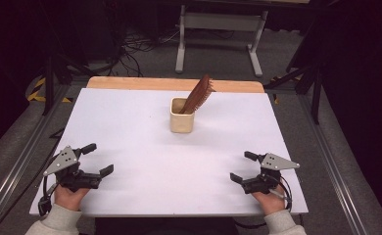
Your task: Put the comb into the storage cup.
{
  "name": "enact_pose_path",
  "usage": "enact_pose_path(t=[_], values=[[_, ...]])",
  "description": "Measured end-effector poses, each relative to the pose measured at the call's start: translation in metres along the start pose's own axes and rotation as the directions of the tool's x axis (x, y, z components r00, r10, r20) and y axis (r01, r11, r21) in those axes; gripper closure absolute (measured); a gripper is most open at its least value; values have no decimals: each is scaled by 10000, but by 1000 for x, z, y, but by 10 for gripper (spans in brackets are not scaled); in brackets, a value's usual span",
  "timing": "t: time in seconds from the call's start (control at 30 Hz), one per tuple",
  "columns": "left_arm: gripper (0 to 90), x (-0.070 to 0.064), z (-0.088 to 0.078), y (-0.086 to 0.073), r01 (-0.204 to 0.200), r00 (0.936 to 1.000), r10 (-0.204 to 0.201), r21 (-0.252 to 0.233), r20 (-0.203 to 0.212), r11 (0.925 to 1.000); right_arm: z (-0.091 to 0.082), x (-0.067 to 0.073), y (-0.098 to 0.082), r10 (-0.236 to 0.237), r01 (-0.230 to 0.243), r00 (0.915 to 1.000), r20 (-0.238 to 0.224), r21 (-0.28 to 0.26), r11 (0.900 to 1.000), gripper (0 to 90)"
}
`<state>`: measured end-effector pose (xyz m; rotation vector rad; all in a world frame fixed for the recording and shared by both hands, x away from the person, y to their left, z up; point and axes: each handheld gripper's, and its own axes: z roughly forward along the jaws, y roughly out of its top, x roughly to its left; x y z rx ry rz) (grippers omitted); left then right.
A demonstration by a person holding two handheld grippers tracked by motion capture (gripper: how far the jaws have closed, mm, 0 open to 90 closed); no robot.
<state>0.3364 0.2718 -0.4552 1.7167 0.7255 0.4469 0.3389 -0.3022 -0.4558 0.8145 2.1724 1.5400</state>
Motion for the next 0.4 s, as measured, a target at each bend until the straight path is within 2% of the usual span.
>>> enact_pose_path(t=[0.2, 0.3, 0.4], values=[[1, -1, 1, -2, -71, 10000, 71, 26, -28, 10000, -1, 0, 1, -120, 121, 9999, 73, -85, 9999, 3], [1, -1, 2, -2, -239, 9997, 240, 102, -92, 9997, -2, 0, 1, -116, 116, 9999, 61, -128, 9999, 5], [1, -3, 2, 0, -565, 9982, 571, 334, -187, 9978, -2, 1, 2, -163, 163, 9999, 16, -185, 9997, 7]])
